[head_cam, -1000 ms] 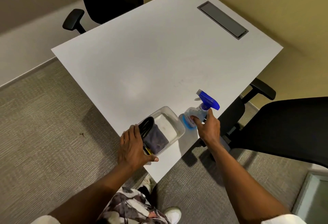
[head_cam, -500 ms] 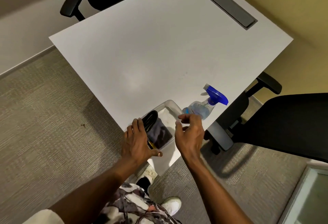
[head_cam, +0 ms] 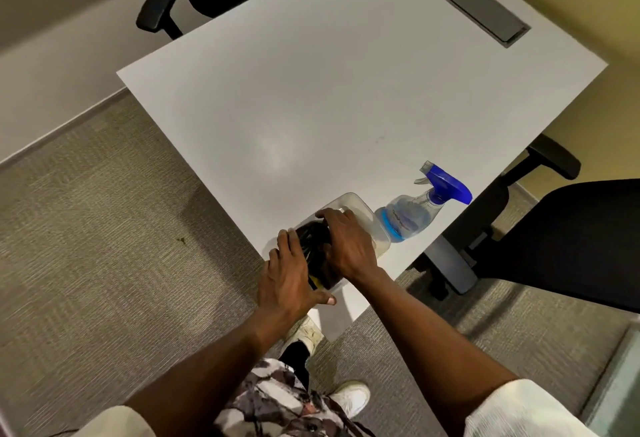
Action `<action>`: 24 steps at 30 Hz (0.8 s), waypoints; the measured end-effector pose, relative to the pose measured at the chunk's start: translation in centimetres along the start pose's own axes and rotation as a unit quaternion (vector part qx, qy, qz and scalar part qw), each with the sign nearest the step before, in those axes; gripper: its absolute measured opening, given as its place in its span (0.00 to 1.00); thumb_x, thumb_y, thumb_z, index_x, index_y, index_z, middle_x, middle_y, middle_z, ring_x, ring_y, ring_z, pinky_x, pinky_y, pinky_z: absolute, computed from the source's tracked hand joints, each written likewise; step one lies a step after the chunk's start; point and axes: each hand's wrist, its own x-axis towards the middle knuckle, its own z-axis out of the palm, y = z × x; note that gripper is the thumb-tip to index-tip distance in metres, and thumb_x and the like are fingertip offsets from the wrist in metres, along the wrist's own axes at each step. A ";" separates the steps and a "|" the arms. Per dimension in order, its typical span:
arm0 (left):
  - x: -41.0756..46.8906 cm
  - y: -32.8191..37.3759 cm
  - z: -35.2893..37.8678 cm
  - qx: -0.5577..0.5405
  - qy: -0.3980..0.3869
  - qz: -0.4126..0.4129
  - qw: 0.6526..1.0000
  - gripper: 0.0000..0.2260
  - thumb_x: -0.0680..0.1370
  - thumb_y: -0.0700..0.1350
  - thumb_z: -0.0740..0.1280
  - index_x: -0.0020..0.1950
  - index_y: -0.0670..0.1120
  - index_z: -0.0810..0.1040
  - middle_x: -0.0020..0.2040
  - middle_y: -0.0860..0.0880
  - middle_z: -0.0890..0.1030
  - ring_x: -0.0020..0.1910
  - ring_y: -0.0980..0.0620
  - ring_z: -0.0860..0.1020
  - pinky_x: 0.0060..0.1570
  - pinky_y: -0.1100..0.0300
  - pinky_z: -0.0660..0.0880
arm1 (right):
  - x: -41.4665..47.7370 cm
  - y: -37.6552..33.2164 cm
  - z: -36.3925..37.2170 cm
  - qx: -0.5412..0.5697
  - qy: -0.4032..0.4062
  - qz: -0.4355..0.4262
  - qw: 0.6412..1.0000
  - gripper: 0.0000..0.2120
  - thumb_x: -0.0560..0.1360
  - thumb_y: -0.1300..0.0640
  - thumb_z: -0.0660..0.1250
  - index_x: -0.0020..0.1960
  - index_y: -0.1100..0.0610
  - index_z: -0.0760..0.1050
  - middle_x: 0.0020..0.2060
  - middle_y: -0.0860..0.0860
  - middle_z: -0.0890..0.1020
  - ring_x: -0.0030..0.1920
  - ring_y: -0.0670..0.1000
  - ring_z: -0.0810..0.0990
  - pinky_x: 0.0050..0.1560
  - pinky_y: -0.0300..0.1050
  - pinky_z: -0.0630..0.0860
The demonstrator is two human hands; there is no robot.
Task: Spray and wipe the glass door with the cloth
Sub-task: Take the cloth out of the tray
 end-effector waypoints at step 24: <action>-1.0 2.3 -2.4 0.075 -0.046 -0.002 0.996 0.72 0.66 0.70 0.84 0.89 0.39 0.42 0.92 0.37 0.50 0.88 0.35 0.65 0.79 0.41 0.75 | -9.0 -0.7 -8.5 0.139 0.223 0.136 0.955 0.12 0.75 0.46 0.76 0.48 0.55 0.83 0.46 0.50 0.83 0.50 0.50 0.79 0.46 0.50 0.81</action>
